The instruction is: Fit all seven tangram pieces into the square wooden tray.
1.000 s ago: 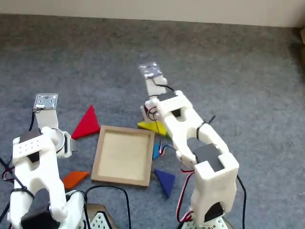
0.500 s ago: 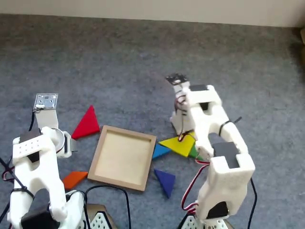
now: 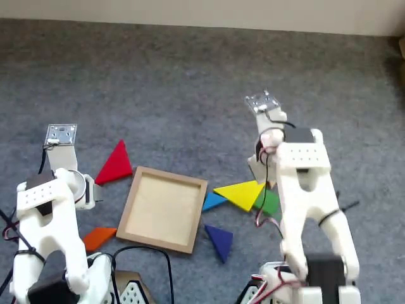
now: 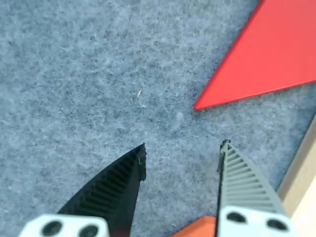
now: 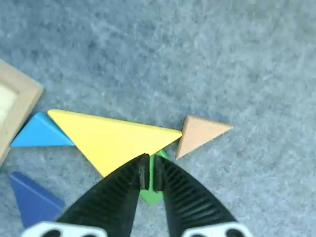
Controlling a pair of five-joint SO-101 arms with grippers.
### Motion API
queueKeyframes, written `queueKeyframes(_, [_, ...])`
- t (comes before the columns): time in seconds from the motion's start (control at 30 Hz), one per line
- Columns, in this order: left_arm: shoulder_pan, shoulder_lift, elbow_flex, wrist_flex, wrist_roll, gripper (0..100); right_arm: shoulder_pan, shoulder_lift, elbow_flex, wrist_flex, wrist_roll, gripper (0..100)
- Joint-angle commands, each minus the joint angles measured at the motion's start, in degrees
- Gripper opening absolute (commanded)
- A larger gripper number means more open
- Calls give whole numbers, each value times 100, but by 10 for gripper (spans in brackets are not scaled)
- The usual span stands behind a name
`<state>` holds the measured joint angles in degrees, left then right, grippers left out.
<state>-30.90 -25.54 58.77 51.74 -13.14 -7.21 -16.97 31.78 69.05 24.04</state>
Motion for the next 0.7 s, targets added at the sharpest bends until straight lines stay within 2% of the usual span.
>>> queueKeyframes(0.0, [-22, -101, -13, -70, 26, 235, -13, -813, 462, 57, 79, 162])
queueKeyframes(0.13, [-22, -101, -13, -70, 26, 235, -13, -1174, 963, 22, 88, 237])
queueKeyframes(0.3, [-22, -101, -13, -70, 26, 235, -171, -1051, 1165, 13, 105, 238])
queueKeyframes(0.47, [-22, -101, -13, -70, 26, 235, -831, -708, 1156, 4, 105, 238])
queueKeyframes(0.67, [-31, -101, -13, -70, 26, 235, -1279, -295, 1156, -119, 1134, 242])
